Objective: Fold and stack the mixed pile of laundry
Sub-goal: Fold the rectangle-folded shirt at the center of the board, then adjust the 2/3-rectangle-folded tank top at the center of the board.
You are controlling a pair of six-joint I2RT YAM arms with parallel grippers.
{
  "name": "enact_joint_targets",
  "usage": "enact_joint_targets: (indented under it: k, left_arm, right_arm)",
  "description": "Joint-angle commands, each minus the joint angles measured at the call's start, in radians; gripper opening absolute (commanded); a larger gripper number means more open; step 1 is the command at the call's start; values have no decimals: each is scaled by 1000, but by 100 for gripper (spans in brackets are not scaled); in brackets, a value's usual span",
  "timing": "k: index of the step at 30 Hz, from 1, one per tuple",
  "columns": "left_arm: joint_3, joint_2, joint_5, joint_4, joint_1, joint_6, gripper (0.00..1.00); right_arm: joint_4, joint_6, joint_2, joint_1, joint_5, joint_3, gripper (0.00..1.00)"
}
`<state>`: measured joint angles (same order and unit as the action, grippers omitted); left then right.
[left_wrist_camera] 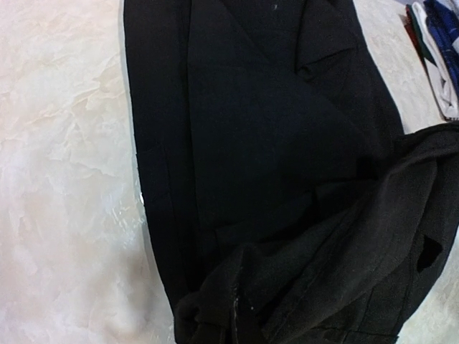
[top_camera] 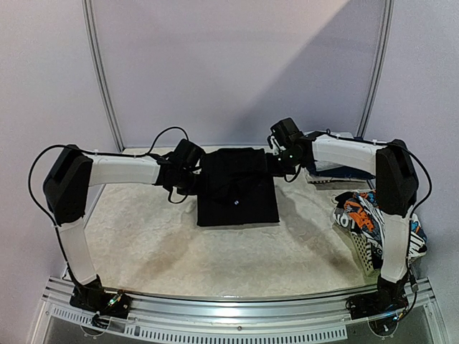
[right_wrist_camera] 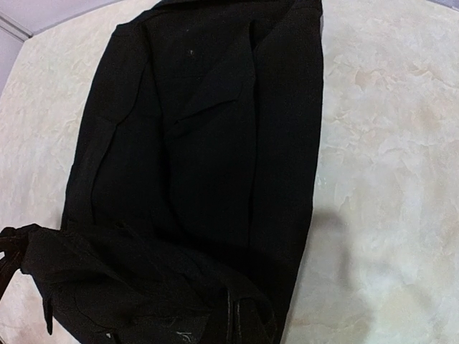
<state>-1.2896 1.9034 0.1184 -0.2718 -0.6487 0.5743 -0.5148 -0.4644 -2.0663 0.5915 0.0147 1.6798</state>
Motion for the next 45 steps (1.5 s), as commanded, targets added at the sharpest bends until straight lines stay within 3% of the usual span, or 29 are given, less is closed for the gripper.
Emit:
enact_joint_targets:
  k: [1,7,10,13,15,20,23,26,29,35,39,45]
  left_arm:
    - [-44,55,-27,26,29,-16,0]
    - [-69,104,-27,34,49,-9,0]
    - [-69,119,-27,47,60,-4,7]
    - [-78,134,-28,53,73,-6,14]
    - [-84,134,-31,58,87,-6,28]
    - [-135,86,-29,39,115,-50,64]
    - [-183,38,6,-7,116,-109,80]
    - [-173,-39,44,-24,108,-159,92]
    - [-113,-122,80,-29,88,-195,92]
    - [48,-243,78,-9,0,-221,77]
    - [145,-304,65,31,-70,-223,64]
    - [236,-310,5,118,-138,-196,41]
  right_arm:
    - [9,19,-68,-24,-36,58,0]
    - [19,22,-145,-41,-53,116,0]
    - [10,23,-192,-49,-63,157,0]
    - [12,17,-226,-57,-78,189,11]
    - [3,14,-243,-61,-91,227,19]
    - [-50,23,-261,-67,-105,375,54]
    - [-84,41,-234,-68,-109,456,63]
    - [-68,53,-148,-65,-115,423,68]
    - [17,74,-19,-51,-163,243,72]
    - [145,125,144,30,-302,-40,68]
    - [165,161,147,82,-370,-119,56]
    - [184,187,30,106,-517,-91,28]
